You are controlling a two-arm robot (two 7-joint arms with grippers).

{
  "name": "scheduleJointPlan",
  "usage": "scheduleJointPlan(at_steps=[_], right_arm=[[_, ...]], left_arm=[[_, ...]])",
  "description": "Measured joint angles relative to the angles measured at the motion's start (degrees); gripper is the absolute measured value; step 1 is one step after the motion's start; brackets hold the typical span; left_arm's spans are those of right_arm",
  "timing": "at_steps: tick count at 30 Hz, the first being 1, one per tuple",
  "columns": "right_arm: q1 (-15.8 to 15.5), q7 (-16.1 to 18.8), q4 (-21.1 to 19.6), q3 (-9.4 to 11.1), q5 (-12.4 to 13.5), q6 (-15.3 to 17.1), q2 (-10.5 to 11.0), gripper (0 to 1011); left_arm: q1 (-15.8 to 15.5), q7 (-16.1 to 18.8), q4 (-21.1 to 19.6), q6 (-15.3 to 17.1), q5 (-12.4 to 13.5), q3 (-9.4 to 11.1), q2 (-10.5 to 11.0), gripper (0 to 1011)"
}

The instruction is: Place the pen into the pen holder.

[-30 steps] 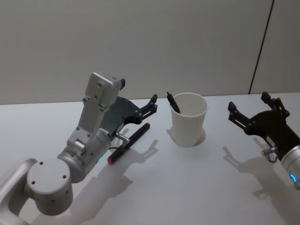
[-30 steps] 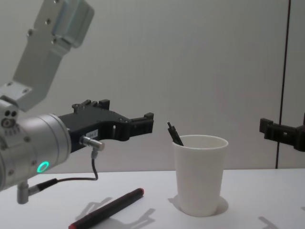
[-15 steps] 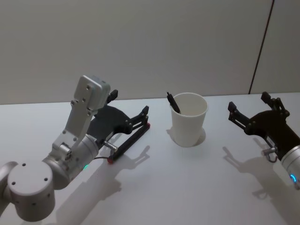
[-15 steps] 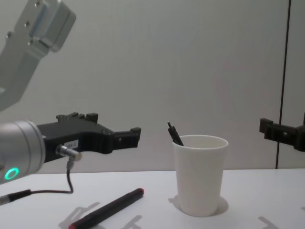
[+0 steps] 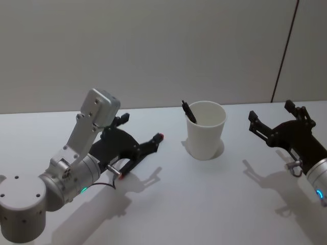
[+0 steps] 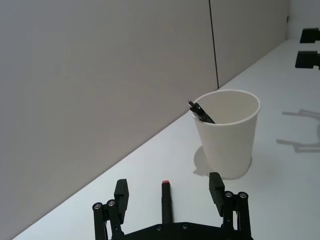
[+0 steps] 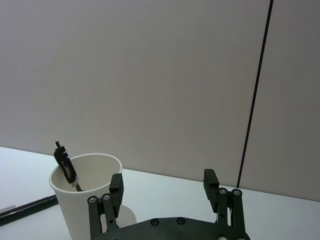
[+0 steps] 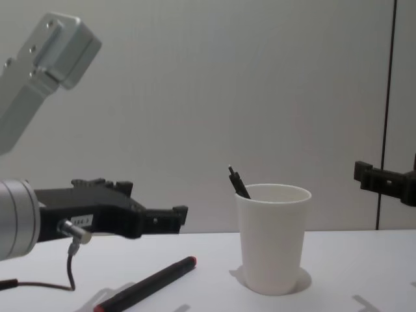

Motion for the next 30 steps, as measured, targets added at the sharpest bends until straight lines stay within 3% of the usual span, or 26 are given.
scheduleJointPlan(at_steps=[14,30], right_arm=[[0.0,0.0,0.0,0.0,0.0,0.0,0.0,1001],[0.0,0.0,0.0,0.0,0.0,0.0,0.0,1001]], left_arm=[[-0.67,-5.01,1.17,5.7,0.02,-0.1,0.61,1001],[-1.9,-5.73,3.67,12.02,-0.77,-0.2,-0.25,1001]])
